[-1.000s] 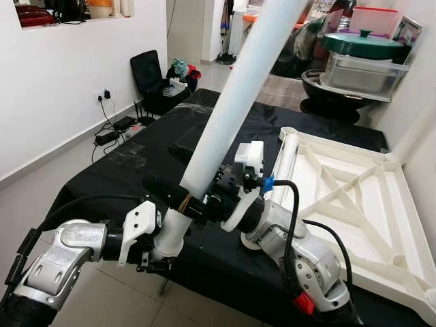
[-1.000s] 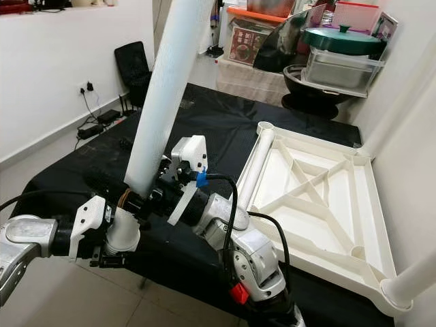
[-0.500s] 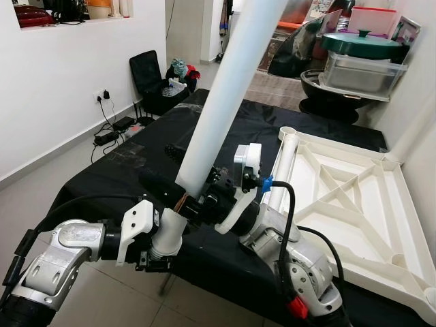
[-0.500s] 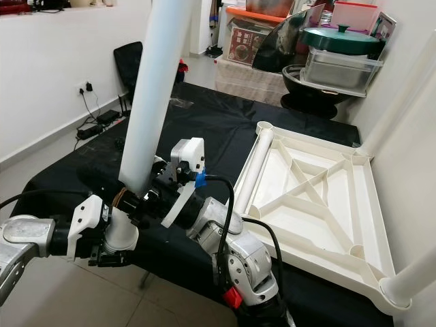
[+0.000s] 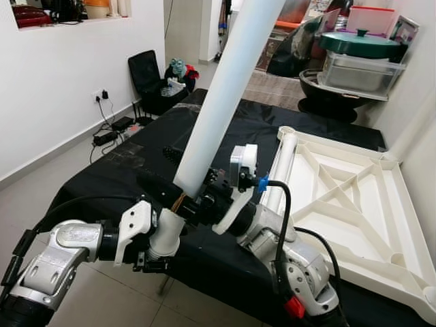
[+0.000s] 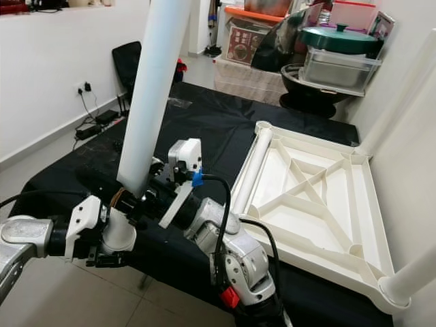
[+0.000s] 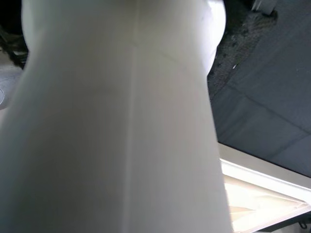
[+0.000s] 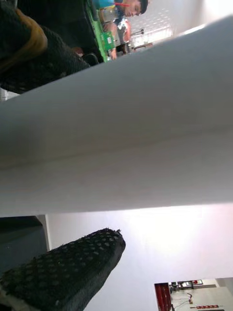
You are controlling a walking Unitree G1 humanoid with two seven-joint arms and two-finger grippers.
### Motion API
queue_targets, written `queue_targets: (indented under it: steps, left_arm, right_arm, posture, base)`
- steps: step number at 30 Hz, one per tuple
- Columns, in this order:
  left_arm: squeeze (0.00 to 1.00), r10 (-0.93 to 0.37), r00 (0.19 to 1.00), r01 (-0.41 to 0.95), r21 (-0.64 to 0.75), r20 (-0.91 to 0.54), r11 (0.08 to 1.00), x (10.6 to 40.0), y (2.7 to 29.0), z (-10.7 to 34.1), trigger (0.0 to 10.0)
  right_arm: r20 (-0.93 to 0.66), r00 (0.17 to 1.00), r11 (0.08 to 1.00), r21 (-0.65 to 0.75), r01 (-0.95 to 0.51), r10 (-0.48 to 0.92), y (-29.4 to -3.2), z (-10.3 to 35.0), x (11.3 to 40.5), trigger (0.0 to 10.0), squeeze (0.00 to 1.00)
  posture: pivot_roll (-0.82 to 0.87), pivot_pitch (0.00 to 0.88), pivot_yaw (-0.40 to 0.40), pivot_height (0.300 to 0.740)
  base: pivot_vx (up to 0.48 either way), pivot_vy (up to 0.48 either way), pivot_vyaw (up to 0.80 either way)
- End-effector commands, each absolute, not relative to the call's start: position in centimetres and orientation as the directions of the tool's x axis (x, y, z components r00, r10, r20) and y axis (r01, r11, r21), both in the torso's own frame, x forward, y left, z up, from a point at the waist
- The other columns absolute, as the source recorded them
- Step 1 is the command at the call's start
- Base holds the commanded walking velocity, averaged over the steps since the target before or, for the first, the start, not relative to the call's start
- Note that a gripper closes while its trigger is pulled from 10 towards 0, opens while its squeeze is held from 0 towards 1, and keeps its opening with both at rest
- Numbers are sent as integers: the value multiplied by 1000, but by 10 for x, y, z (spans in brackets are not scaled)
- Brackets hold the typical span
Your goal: Building children table
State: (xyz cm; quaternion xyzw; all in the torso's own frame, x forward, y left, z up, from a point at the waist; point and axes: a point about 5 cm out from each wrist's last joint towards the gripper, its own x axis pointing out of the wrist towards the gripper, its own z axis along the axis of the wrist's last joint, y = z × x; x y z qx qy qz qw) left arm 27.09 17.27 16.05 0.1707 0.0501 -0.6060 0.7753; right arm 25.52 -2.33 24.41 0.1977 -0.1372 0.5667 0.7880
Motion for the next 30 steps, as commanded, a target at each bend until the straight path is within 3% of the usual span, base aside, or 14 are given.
queue_targets:
  steps: [1,3,4,6,7,10,11,13,14,16,19,24,28,30]
  left_arm:
    - [0,-930,196,968,213,-310,133,267,162,157,10000]
    - [0,-930,196,968,214,-311,132,267,162,158,10000]
    - [0,-930,195,968,214,-311,132,267,162,158,10000]
    - [0,-930,195,968,214,-311,131,267,162,158,10000]
    - [0,-930,195,968,215,-312,131,267,162,158,10000]
    - [0,-930,195,968,216,-313,130,267,162,158,10000]
    - [0,-930,195,967,217,-313,130,268,162,159,10000]
    - [0,-930,195,967,218,-313,130,268,162,159,10000]
    - [0,-930,196,967,218,-312,130,268,163,159,10000]
    - [0,-930,196,967,218,-312,131,268,163,159,10000]
    - [0,-930,195,967,218,-312,130,267,163,159,10000]
    - [0,-929,193,967,224,-315,125,268,163,159,10000]
    - [0,-926,201,962,244,-320,124,272,163,160,10000]
    - [0,-926,202,961,245,-320,125,273,163,160,10000]
  right_arm:
    - [463,275,227,156,-961,843,-16,246,250,0,0]
    - [451,281,239,148,-960,847,-15,246,251,0,0]
    - [435,289,253,139,-957,853,-15,246,252,10000,0]
    - [436,291,258,134,-957,851,-14,246,252,10000,0]
    - [450,281,245,137,-960,848,-16,247,251,0,0]
    - [456,297,264,137,-955,839,-18,247,252,0,0]
    - [450,306,276,133,-952,839,-18,247,252,10000,0]
    - [445,312,285,129,-950,840,-18,247,253,10000,0]
    - [461,313,283,135,-950,831,-18,248,254,0,0]
    - [478,335,307,138,-942,812,-19,251,257,0,0]
    - [464,353,330,134,-934,812,-19,251,260,10000,0]
    - [503,353,312,167,-935,789,-21,255,258,10000,0]
    - [569,350,281,208,-937,745,-26,260,254,0,0]
    - [572,348,278,210,-937,742,-27,260,254,0,0]
  posture:
    - [52,0,-62,740]
    - [52,0,-60,740]
    - [53,0,-59,740]
    - [53,0,-59,740]
    - [54,0,-59,740]
    - [54,0,-57,740]
    - [55,0,-57,740]
    - [55,0,-57,740]
    - [55,0,-57,740]
    - [53,0,-55,740]
    - [53,0,-54,740]
    - [50,0,-49,740]
    - [42,0,-42,740]
    - [42,0,-42,740]
  base:
    - [0,0,0]
    - [0,0,0]
    - [0,0,0]
    - [0,0,0]
    - [0,0,0]
    - [0,0,0]
    - [0,0,0]
    - [0,0,0]
    - [0,0,0]
    - [0,0,0]
    - [0,0,0]
    - [0,0,0]
    - [0,0,0]
    - [0,0,0]
